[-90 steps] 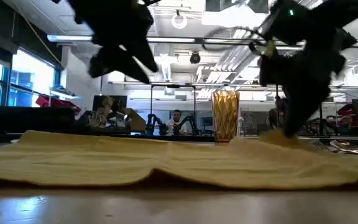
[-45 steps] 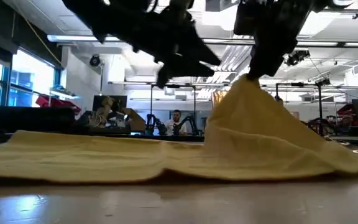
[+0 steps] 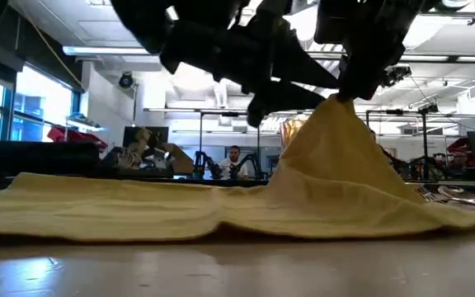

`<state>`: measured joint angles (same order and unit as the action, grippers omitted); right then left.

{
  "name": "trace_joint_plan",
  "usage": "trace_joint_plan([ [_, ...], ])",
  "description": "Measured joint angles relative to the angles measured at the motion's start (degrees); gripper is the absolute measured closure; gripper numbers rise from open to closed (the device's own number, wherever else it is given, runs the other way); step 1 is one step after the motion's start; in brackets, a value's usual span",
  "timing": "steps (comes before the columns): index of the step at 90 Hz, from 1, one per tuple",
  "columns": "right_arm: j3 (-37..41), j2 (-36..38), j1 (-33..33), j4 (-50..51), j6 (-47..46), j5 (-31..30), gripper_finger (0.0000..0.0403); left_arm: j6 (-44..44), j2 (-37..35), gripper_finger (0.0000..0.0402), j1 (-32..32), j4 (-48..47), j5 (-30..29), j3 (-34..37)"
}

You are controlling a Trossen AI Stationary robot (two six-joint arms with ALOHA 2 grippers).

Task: Set table place
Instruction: Fold the yellow table napkin

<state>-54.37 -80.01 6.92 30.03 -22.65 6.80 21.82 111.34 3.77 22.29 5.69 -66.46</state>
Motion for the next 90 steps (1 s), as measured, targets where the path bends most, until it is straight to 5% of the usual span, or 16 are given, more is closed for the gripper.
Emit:
trace_joint_plan([
  [16, 0.0, 0.0, 0.0, -0.2, -0.4, 0.1, 0.0403, -4.0, 0.7, 0.0289, 0.0, -6.1, 0.6, -3.2],
  [44, 0.0, 0.0, 0.0, -0.4, -0.2, -0.3, 0.0403, -4.5, 0.6, 0.0391, 0.1, -8.4, 0.2, -4.3],
  [67, 0.0, 0.4, -0.2, 0.9, 0.2, -0.3, 0.0399, -5.0, 0.5, 0.0401, 0.6, -11.3, 0.5, -4.4],
  [90, 0.0, 3.1, 0.7, 5.9, -10.2, 0.2, 0.0301, -4.6, 0.6, 0.0401, 1.6, -13.8, 0.9, -4.3],
])
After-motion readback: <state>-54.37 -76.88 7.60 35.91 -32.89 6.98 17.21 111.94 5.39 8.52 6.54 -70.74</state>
